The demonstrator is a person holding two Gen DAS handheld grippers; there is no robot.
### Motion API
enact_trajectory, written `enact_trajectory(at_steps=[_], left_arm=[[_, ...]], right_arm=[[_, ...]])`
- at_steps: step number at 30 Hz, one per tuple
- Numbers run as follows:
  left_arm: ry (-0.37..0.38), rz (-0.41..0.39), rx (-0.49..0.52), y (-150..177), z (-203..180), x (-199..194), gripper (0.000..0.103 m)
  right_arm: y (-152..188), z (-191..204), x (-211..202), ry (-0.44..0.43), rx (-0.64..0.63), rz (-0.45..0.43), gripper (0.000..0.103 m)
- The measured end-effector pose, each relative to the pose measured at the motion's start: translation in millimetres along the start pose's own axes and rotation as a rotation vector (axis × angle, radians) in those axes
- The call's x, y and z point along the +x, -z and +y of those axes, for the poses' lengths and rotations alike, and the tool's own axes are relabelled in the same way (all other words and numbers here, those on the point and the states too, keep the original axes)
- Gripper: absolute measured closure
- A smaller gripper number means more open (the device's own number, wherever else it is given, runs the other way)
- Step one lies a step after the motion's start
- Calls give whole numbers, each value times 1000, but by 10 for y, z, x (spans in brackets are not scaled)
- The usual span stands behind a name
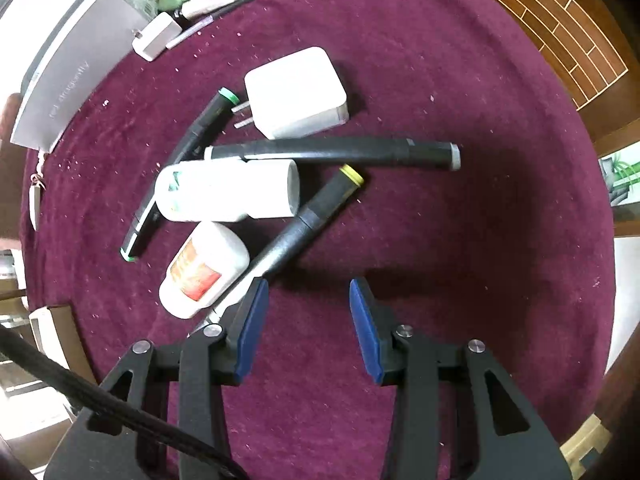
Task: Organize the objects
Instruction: 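Grasp a yellow-capped black marker with the right gripper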
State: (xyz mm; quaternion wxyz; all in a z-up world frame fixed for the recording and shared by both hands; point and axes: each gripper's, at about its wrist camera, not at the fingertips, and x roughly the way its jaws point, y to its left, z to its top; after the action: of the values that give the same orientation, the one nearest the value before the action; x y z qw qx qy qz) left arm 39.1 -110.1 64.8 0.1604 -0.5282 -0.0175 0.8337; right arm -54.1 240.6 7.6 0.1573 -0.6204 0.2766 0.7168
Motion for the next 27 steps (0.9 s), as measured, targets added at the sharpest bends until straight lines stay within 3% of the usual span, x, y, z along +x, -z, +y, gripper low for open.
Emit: enact_trajectory(at_steps=[4, 11, 14, 18, 21, 23, 24, 27], left_arm=[[11, 4, 8, -2, 0, 1, 5], [18, -3, -15, -25, 123, -13, 5], [28, 4, -24, -33, 160, 15, 5], [46, 17, -15, -42, 154, 59, 5], [56, 20, -2, -51, 131, 61, 5], [62, 18, 10, -65, 122, 46, 5], [64, 14, 18, -72, 116, 32, 5], [68, -4, 39, -110, 102, -6, 5]], right_arm=[[-50, 109, -6, 24, -13, -20, 63], [-64, -83, 54, -126, 146, 51, 62], [-105, -99, 51, -127, 178, 52, 59], [-143, 54, 79, -72, 187, 36, 51], [-126, 231, 90, 29, 151, -2, 45], [-89, 407, 124, 124, 62, -19, 45], [-40, 509, 148, 181, -17, -26, 46], [104, 542, 100, 178, -129, -57, 68]])
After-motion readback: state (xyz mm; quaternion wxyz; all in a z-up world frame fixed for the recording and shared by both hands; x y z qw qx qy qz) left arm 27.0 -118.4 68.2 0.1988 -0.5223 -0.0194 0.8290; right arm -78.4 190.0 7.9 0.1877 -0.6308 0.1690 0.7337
